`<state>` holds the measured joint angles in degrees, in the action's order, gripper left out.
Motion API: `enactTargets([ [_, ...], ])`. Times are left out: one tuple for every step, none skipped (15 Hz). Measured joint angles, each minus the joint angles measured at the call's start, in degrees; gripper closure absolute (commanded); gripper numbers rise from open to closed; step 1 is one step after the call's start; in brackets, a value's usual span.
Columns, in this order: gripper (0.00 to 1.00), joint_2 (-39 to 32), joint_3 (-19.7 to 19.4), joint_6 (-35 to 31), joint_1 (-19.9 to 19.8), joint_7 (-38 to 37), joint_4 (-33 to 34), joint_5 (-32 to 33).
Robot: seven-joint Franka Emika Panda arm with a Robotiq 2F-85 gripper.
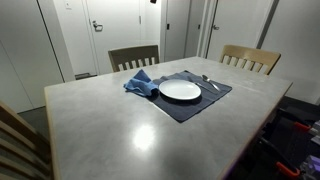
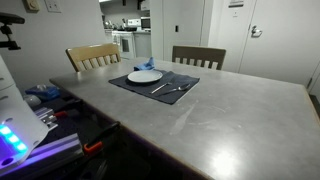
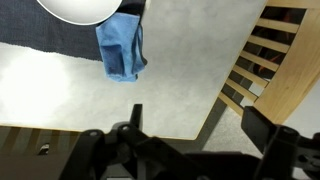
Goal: Use the blue towel to wipe the white plate
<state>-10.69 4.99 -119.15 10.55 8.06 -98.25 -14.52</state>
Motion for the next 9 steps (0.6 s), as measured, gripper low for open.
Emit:
enactTargets([
  [0.00,-2.06,0.16,-0.84,0.00,-1.07,1.07,0.00],
  [0.00,-4.00,0.35,-1.62,0.00,-2.00,2.05,0.00],
  [0.00,-5.86,0.54,-2.21,0.01,-3.20,2.98,0.25],
  [0.00,-7.61,0.69,-2.33,0.03,-4.46,3.89,0.65],
  [0.00,-9.30,0.81,-2.34,0.03,-5.45,4.81,0.74],
  [0.00,-10.85,0.99,-2.34,0.01,-5.64,5.77,0.45],
  [0.00,-11.69,1.10,-2.34,0.01,-5.64,6.21,0.52],
  [0.00,-11.86,1.15,-2.34,0.01,-5.64,6.22,0.52],
  [0.00,-11.76,1.20,-2.34,0.01,-5.64,6.23,0.53],
])
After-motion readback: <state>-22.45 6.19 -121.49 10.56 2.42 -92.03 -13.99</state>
